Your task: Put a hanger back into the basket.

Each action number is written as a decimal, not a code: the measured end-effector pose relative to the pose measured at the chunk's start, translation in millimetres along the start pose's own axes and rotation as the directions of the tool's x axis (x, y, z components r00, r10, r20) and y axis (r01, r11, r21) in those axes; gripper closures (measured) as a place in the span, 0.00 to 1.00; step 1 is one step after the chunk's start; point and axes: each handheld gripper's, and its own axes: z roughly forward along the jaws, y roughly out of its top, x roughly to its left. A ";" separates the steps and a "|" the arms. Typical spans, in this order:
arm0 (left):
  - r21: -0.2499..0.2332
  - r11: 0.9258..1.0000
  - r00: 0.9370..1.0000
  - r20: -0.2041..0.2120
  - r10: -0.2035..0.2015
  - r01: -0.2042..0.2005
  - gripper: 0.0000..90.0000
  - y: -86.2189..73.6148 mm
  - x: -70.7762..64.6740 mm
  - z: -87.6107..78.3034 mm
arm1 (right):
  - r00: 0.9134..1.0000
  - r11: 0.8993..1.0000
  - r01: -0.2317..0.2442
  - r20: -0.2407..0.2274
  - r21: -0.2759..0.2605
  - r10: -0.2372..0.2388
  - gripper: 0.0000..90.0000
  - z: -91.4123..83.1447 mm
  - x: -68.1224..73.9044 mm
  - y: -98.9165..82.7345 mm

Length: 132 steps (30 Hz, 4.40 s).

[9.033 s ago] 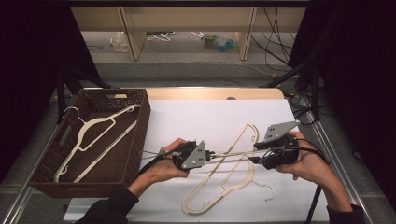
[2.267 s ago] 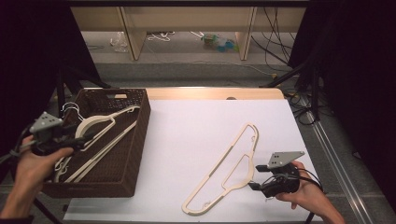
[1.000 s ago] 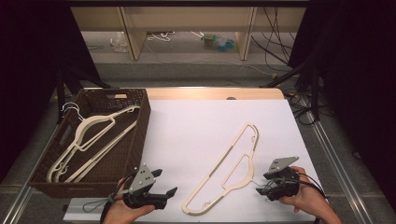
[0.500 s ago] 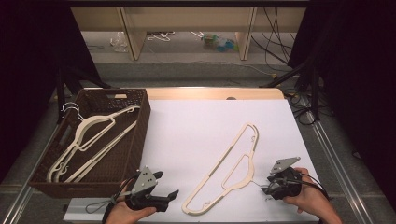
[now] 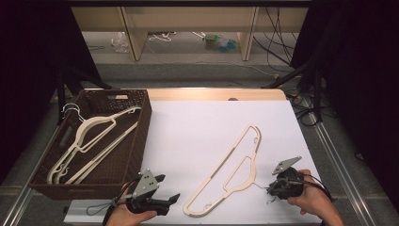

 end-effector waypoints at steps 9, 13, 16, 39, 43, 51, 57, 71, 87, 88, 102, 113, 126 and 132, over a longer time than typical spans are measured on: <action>0.019 0.999 0.999 0.014 0.036 -0.037 0.25 0.6 1.7 0.7 | 1.000 1.000 -0.004 -0.014 0.029 0.004 0.94 0.8 -4.3 3.7; 0.030 0.998 0.998 0.005 0.057 -0.057 0.25 1.3 1.8 2.0 | 1.000 0.999 0.010 -0.005 0.042 -0.010 0.98 0.8 -3.0 5.2; 0.024 0.999 0.999 0.021 0.037 -0.038 0.25 2.6 -0.9 7.2 | 1.000 0.999 0.015 -0.002 0.041 -0.015 0.98 0.3 -2.6 5.6; 0.191 0.952 0.961 0.188 0.203 -0.239 0.41 35.7 -65.8 122.8 | 1.000 1.000 0.010 -0.008 0.017 -0.010 0.99 -9.9 -2.9 7.7; 0.173 0.945 0.952 0.178 0.248 -0.279 0.39 46.0 -75.6 133.0 | 1.000 1.000 0.009 -0.009 0.015 -0.009 0.99 -11.9 -2.2 8.4; 0.168 0.934 0.942 0.169 0.288 -0.316 0.41 67.2 -91.2 158.0 | 1.000 1.000 0.012 0.001 0.005 -0.012 0.99 -18.5 -0.5 10.7; 0.187 0.923 0.935 0.182 0.305 -0.337 0.46 72.1 -97.5 174.3 | 1.000 1.000 0.026 0.013 -0.006 -0.026 0.99 -21.1 0.7 12.1; 0.223 0.934 0.946 0.232 0.227 -0.279 0.65 82.7 -97.7 186.5 | 0.999 0.999 0.036 0.014 -0.011 -0.036 0.99 -30.1 5.6 16.5; 0.228 0.916 0.935 0.209 0.286 -0.331 0.82 89.9 -97.0 179.0 | 1.000 0.999 0.005 -0.025 -0.047 -0.007 0.99 -33.9 5.8 16.0; 0.223 0.914 0.933 0.205 0.295 -0.338 0.82 90.5 -96.4 177.2 | 1.000 0.999 -0.004 -0.029 -0.051 0.002 0.99 -34.7 6.2 16.8; 0.131 0.946 0.947 0.167 0.274 -0.297 0.86 105.6 -69.8 133.6 | 0.995 0.918 -0.104 -0.048 -0.383 0.093 0.67 -86.5 14.1 29.4; 0.076 0.962 0.962 0.096 0.256 -0.264 0.91 115.5 -46.9 108.5 | 0.999 0.941 -0.033 -0.016 -0.336 0.030 0.95 -79.4 18.4 28.0; 0.043 0.991 0.991 0.023 0.128 -0.129 0.94 119.6 2.7 89.1 | 0.997 0.940 -0.074 -0.015 -0.332 0.073 0.57 -62.3 17.2 28.8; 0.061 0.995 0.997 0.017 0.076 -0.077 0.92 122.0 17.8 93.9 | 0.995 0.949 -0.102 -0.032 -0.298 0.097 0.54 -58.0 16.6 27.7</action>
